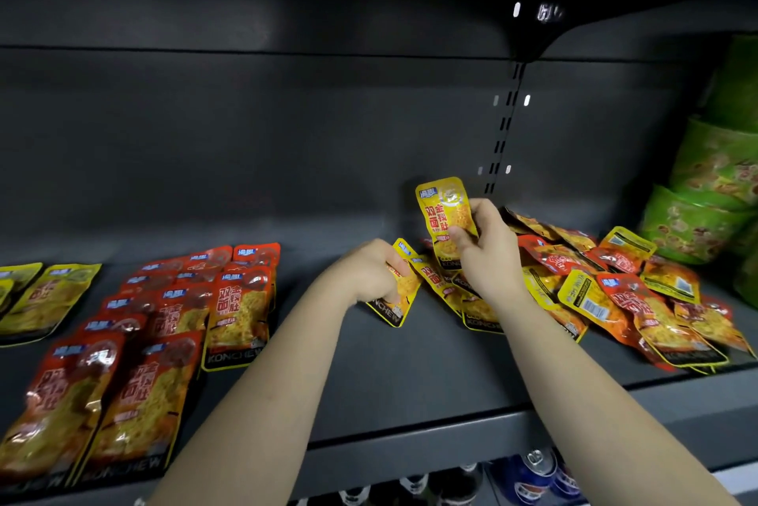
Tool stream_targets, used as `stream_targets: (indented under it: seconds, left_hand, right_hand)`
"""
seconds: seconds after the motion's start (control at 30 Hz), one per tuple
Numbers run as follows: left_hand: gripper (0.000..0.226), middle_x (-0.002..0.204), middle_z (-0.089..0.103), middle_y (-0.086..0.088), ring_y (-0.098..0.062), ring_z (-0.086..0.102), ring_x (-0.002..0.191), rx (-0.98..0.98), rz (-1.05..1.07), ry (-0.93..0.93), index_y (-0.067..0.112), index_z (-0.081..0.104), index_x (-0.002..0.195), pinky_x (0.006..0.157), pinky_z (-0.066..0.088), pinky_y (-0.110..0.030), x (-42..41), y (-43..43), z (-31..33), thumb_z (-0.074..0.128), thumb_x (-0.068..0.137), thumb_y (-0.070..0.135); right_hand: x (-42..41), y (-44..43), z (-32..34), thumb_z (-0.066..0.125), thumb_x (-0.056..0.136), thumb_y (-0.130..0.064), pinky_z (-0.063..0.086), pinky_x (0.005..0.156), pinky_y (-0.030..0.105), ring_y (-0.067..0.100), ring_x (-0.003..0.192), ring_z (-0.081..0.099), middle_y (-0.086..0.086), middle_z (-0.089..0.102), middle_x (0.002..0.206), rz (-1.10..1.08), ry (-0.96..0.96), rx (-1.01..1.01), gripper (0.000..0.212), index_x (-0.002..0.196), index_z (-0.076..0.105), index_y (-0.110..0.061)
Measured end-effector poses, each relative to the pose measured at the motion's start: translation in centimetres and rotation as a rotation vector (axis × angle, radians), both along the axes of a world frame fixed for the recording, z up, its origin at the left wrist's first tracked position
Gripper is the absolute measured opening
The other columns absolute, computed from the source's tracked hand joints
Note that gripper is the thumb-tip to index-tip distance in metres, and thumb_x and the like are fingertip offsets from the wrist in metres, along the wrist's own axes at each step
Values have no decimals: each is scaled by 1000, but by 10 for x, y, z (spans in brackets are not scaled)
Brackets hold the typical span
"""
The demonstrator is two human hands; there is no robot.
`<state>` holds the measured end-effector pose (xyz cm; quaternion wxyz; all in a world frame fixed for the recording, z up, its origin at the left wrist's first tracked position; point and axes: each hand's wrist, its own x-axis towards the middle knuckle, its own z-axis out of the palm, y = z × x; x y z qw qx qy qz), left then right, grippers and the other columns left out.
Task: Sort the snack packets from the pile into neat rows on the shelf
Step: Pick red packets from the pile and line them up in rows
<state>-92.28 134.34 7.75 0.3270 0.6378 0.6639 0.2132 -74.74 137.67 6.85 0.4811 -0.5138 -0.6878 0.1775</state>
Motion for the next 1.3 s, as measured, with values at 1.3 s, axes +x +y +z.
stream_targets:
  seconds: [1.3]
  left_hand:
    - [39,105,63,-6,-30,57,101,693,502,618,17,53,123,86,22,-37,-366,-152,37,51,84,13]
  right_hand:
    - [-359,-103,35,80,76,-27,54,61,33,24,76,65,12,68,88,323,39,-216,25,90,60,-18]
